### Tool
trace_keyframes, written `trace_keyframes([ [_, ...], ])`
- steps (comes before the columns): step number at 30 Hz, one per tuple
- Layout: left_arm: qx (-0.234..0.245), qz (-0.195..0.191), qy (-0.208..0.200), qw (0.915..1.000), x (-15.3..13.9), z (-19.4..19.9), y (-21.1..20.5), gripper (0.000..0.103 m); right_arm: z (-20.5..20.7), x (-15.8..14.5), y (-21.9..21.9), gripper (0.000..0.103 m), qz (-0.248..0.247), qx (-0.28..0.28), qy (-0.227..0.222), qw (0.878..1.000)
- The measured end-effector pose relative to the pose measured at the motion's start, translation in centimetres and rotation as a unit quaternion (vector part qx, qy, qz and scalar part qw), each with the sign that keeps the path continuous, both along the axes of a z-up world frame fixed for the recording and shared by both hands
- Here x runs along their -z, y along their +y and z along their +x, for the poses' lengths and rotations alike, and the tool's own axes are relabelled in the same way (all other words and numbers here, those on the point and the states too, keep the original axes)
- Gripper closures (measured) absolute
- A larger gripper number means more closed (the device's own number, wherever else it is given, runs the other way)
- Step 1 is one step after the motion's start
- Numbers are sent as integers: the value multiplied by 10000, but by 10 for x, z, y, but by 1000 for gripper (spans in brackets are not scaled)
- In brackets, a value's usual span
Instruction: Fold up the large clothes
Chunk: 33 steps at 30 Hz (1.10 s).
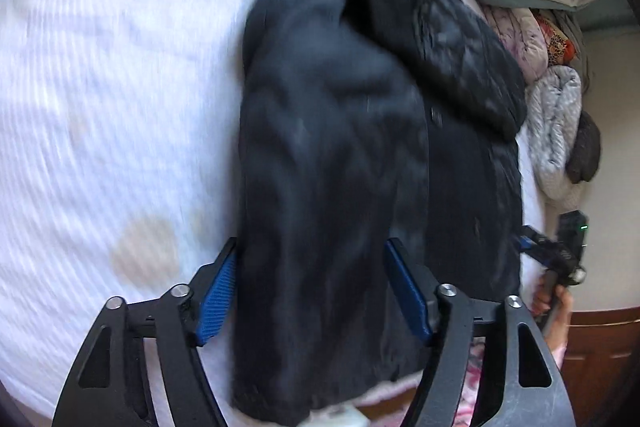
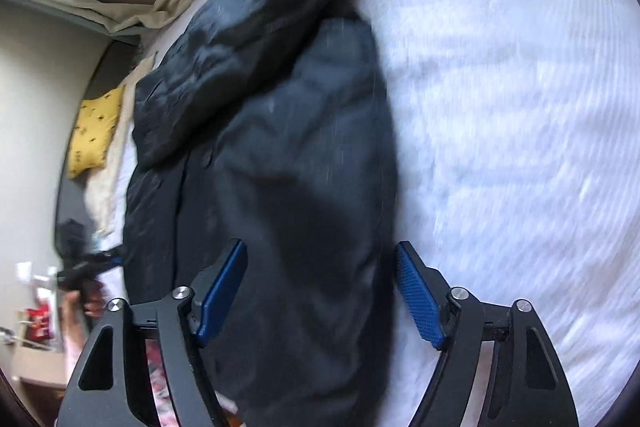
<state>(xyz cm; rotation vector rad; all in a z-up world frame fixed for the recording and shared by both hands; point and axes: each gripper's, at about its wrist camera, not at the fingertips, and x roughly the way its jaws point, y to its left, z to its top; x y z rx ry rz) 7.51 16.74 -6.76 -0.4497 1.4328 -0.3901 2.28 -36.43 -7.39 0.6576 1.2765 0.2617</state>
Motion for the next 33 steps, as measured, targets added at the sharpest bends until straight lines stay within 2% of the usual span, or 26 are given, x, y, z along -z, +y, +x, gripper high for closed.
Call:
trace_keyframes([
  [7,-122,-493,66,9987,5,-29,-1,30,-47,12,1,33,668,4,165,9976],
  [11,-71,-485,29,9988,7,-32,-11,32,-52,16,10,33,968,-28,198,9951],
  [12,-43,-490,33,9988,7,-33,-11,37,-52,16,14,33,947,-60,184,9953],
  [13,4,-487,41,9988,8,-33,-14,47,-52,15,15,34,949,-89,161,9953],
  [15,71,-520,94,9986,11,-32,-14,61,-51,16,17,51,1035,-71,165,9945],
  [16,43,-546,125,9984,12,-34,-10,64,-51,18,18,63,1087,-56,210,9938],
  [18,-37,-698,169,9974,13,-35,-4,70,-50,21,19,69,1127,-54,265,9933],
  [20,-59,-831,138,9964,10,-38,0,75,-49,19,20,84,1150,-114,231,9930],
  [24,-48,-947,-66,9955,-2,-45,0,81,-51,11,21,90,1293,-170,49,9914],
  [33,-17,-1278,-306,9913,-38,-67,15,82,-75,-10,14,92,1740,-229,-306,9840],
])
